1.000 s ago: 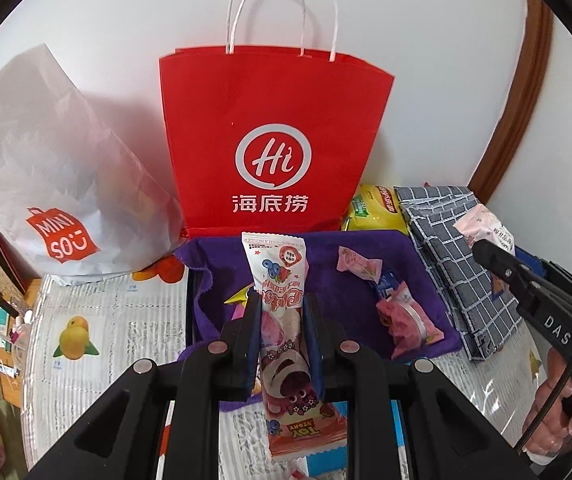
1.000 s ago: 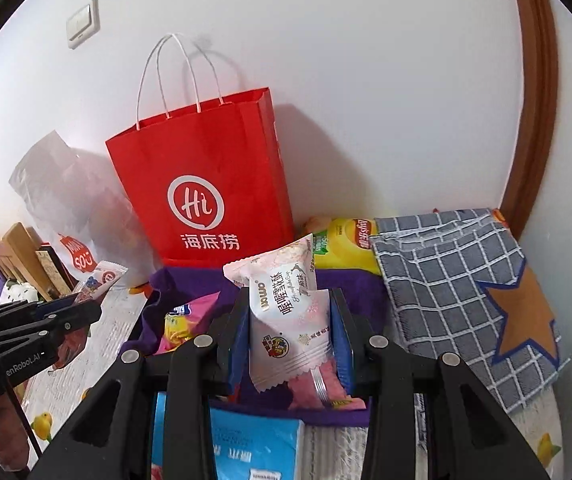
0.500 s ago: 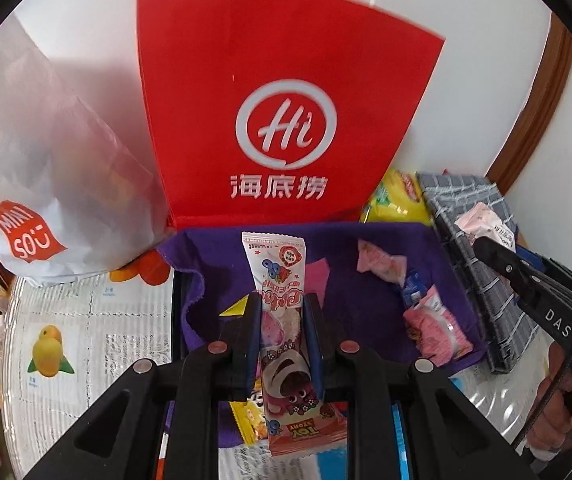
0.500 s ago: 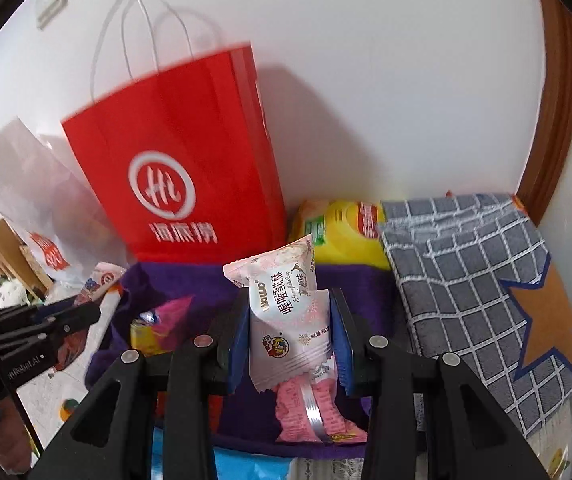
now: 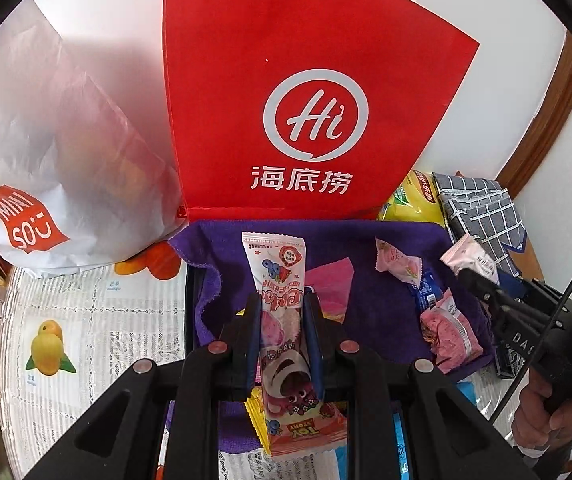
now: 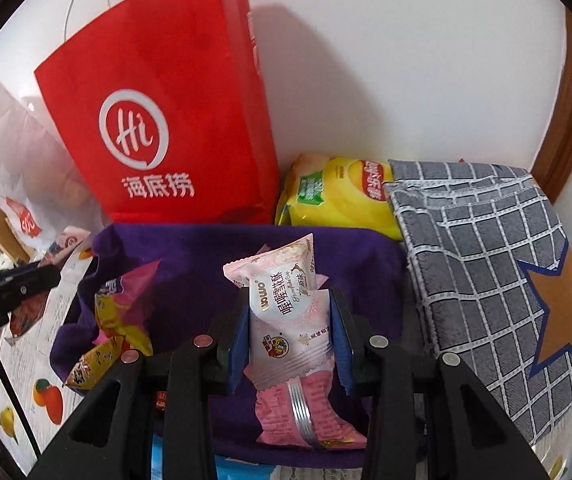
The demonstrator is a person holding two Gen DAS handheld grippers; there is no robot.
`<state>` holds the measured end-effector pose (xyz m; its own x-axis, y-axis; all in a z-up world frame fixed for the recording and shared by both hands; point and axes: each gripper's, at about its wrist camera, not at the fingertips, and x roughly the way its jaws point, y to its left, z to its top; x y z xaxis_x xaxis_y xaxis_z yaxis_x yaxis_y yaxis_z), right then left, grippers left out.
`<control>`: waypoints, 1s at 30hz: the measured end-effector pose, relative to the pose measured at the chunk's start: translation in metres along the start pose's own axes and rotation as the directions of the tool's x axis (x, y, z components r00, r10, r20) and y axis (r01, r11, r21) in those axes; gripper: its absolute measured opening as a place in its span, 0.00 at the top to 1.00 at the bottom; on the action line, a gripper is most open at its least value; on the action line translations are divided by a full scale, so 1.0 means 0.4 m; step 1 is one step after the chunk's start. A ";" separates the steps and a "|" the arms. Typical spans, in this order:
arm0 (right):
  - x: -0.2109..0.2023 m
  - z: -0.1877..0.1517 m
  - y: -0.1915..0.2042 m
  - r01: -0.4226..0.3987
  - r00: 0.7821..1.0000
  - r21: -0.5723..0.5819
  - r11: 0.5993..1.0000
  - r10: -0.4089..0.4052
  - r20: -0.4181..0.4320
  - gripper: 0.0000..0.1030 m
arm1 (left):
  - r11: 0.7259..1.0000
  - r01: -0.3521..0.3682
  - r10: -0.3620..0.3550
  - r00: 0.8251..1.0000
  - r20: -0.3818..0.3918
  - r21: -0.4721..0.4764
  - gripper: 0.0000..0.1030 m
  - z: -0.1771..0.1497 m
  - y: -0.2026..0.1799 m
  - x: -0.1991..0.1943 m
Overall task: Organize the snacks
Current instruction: 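Carry the pink-and-white bar packet and candy packet over the purple towel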
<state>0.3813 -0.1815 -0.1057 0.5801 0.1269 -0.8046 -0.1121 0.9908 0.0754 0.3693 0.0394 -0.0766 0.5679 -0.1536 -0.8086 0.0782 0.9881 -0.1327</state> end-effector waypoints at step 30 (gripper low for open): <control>0.049 -0.012 0.035 0.016 0.995 -0.083 0.996 -0.024 -0.098 0.57 | 1.000 -0.001 0.001 0.999 -0.048 0.006 0.81 -0.009 -0.012 0.045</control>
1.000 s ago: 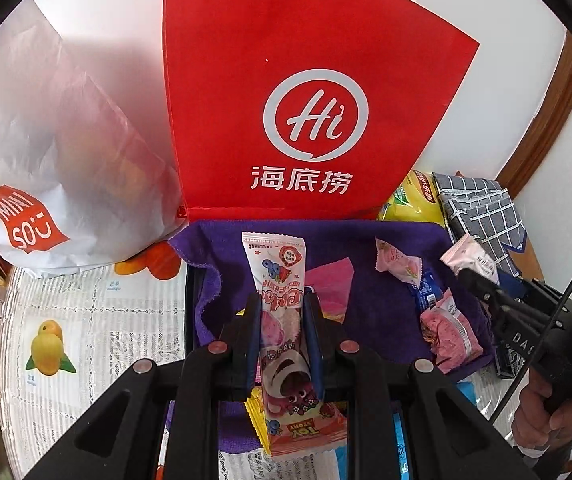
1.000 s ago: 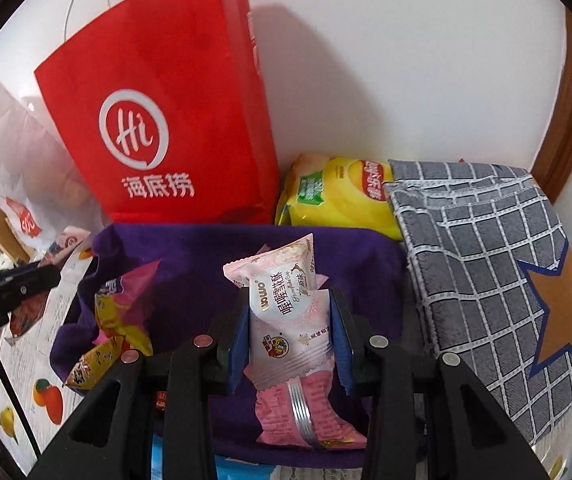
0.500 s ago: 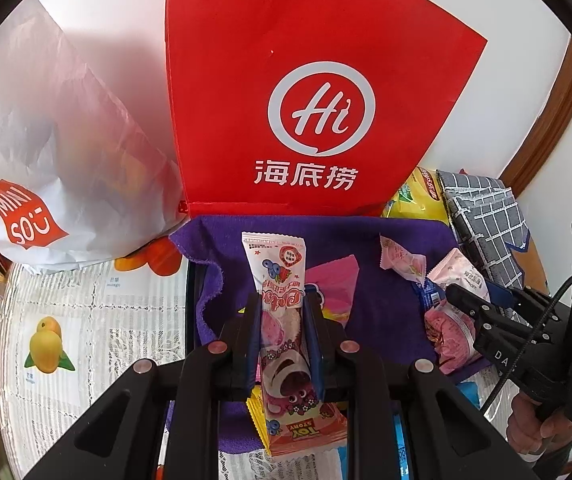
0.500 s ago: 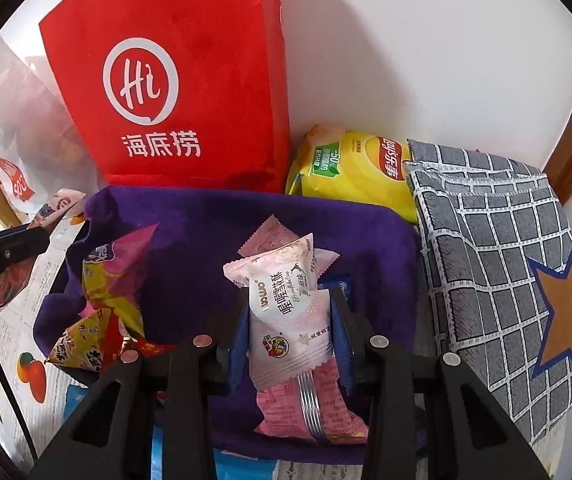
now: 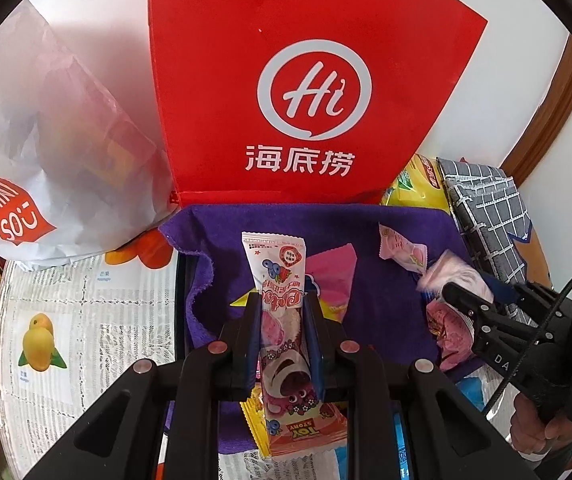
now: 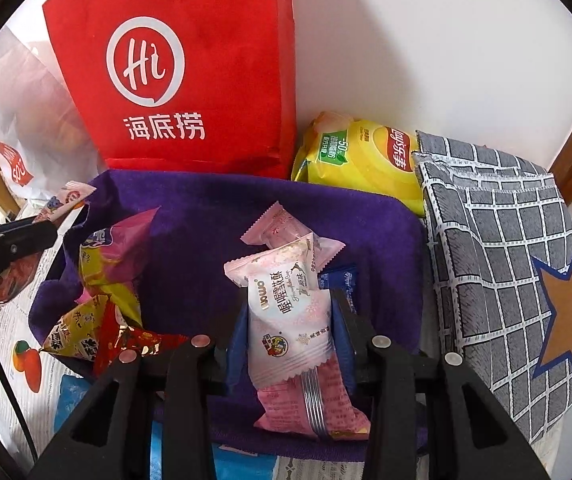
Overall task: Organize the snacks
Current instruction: 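Carry the pink-and-white bar packet and candy packet over the purple towel, then open both grippers to drop the two packets onto the purple towel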
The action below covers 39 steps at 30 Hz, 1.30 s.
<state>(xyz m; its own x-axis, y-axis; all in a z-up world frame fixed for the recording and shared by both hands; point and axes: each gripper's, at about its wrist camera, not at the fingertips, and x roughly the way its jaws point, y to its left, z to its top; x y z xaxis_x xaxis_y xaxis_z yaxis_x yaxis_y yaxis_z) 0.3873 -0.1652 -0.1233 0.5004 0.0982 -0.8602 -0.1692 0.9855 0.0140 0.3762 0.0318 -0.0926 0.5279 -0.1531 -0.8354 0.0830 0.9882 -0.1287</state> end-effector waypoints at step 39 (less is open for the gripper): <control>-0.108 0.011 -0.018 -0.018 0.991 0.057 0.998 0.010 0.132 0.56 | 0.998 -0.003 0.006 0.999 -0.047 0.065 0.59 -0.006 -0.039 0.013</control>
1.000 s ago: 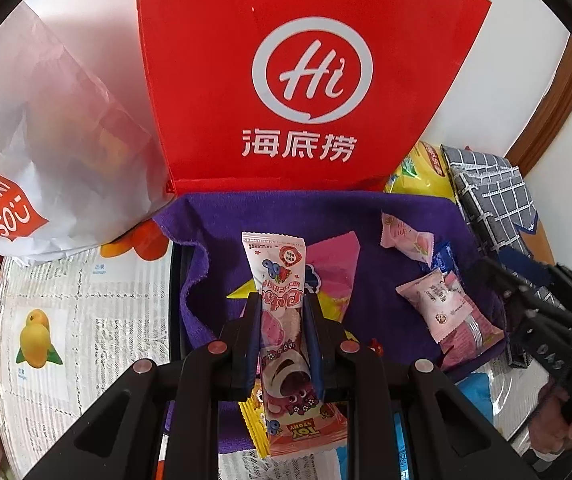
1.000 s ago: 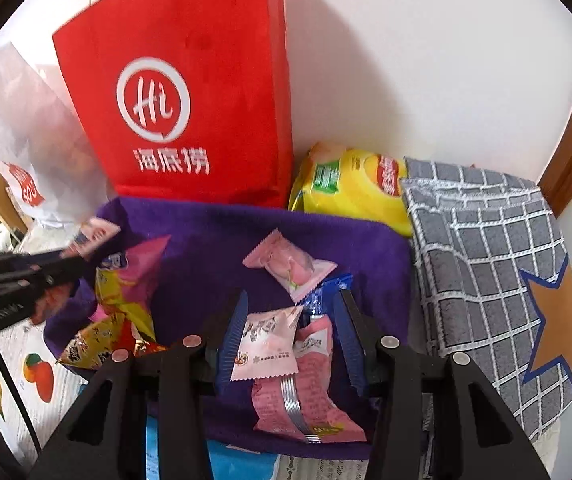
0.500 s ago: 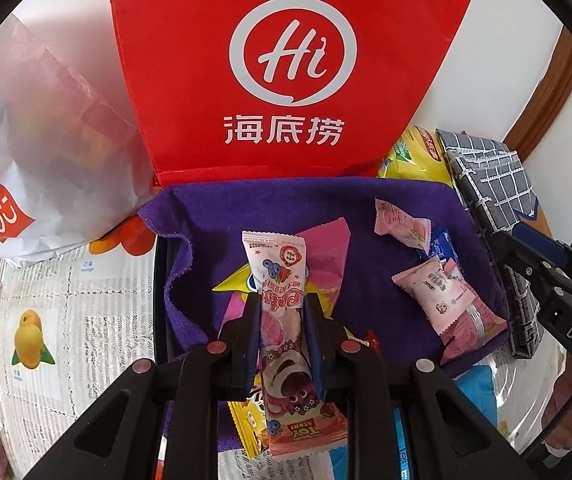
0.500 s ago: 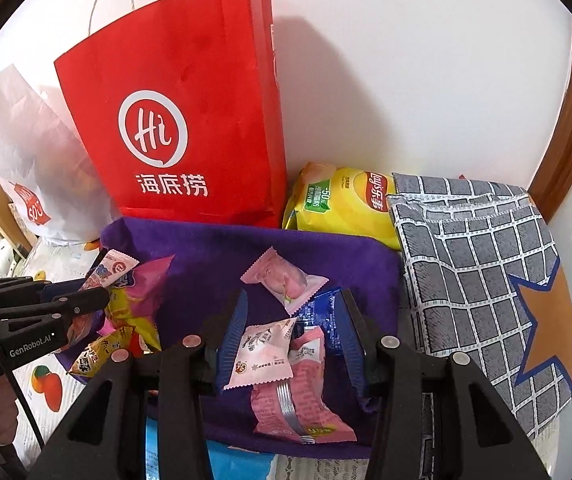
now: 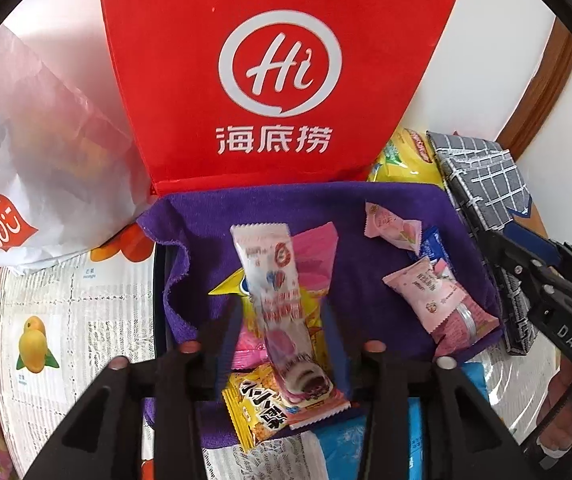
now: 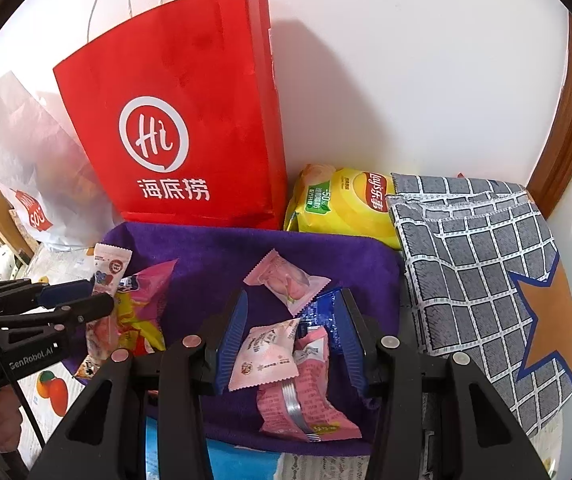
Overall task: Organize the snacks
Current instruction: 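Open both grippers to drop the two packets onto the purple towel, then withdraw both grippers toward the loose snacks beside the tissue pack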
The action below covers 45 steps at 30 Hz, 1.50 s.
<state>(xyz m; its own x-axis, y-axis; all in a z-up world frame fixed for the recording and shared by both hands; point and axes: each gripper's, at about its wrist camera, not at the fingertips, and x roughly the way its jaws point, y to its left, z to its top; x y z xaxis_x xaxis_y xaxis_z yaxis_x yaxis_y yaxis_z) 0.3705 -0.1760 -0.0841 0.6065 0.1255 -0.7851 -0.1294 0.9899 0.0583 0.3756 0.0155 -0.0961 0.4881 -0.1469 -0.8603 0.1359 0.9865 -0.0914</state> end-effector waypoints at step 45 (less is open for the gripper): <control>-0.281 -0.328 0.136 -0.056 0.997 0.030 0.998 0.057 -0.059 0.42 | 0.994 -0.072 0.077 0.995 0.066 -0.083 0.48 -0.280 0.087 -0.281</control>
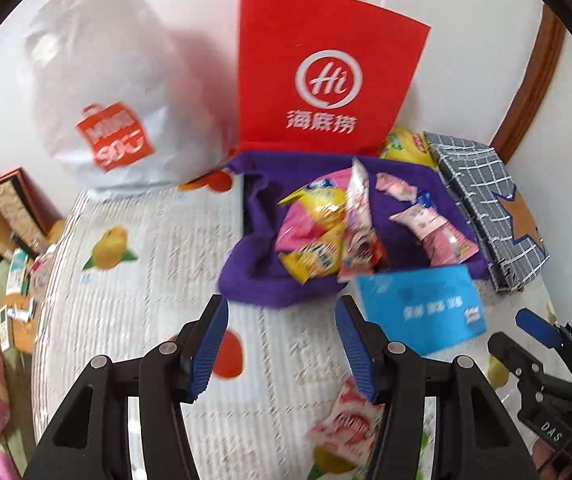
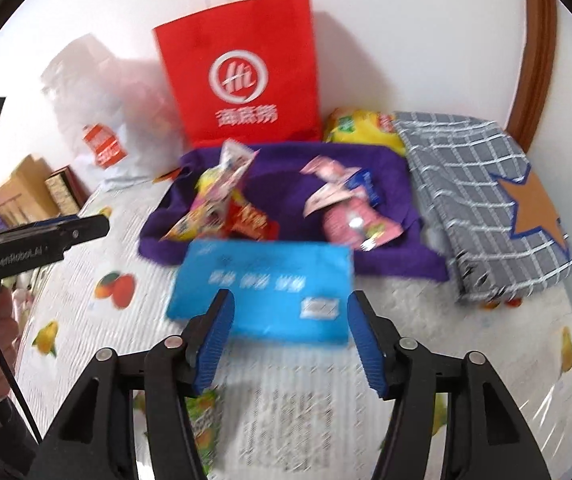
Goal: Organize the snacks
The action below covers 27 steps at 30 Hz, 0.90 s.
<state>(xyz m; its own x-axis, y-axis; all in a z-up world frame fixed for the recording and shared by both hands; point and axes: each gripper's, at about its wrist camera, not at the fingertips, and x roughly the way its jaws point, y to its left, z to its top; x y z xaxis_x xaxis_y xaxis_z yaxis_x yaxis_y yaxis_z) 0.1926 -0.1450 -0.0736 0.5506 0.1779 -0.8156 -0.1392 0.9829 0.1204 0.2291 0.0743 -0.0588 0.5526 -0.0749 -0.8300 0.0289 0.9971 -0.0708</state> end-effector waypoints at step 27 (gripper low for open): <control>0.018 -0.214 0.160 -0.099 0.991 -0.091 0.991 0.090 -0.098 0.42 | 0.997 -0.008 0.006 0.999 -0.034 -0.080 0.48 -0.186 0.092 -0.023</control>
<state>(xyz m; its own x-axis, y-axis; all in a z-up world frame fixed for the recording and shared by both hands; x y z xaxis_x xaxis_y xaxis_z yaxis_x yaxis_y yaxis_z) 0.1171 -0.0850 -0.1202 0.4523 0.2606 -0.8529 -0.2680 0.9519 0.1487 0.1632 0.1105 -0.0950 0.5245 -0.0699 -0.8485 -0.0419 0.9933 -0.1077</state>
